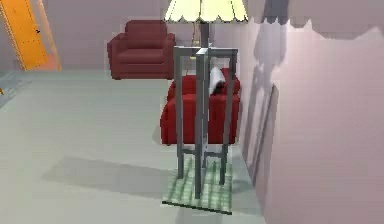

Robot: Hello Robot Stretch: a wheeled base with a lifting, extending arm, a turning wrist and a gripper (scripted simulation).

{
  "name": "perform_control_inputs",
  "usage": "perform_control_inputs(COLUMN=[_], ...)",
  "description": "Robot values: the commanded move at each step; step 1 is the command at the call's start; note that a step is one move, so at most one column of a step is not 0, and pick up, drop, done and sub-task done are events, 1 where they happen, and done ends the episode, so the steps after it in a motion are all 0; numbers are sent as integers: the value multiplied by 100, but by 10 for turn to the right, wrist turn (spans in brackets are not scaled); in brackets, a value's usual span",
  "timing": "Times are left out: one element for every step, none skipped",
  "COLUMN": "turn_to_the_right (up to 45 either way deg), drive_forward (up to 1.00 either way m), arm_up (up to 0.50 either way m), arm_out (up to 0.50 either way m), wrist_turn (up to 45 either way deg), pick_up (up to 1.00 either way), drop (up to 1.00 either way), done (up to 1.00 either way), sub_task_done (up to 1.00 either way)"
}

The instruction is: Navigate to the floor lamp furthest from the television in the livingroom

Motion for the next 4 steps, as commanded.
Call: perform_control_inputs(turn_to_the_right=[120,0,-450,-450], drive_forward=[0,30,0,0], arm_up=[0,0,0,0], arm_out=[0,0,0,0], wrist_turn=[0,0,0,0], pick_up=[0,0,0,0], drop=[0,0,0,0], done=[0,0,0,0], sub_task_done=[0,0,0,0])
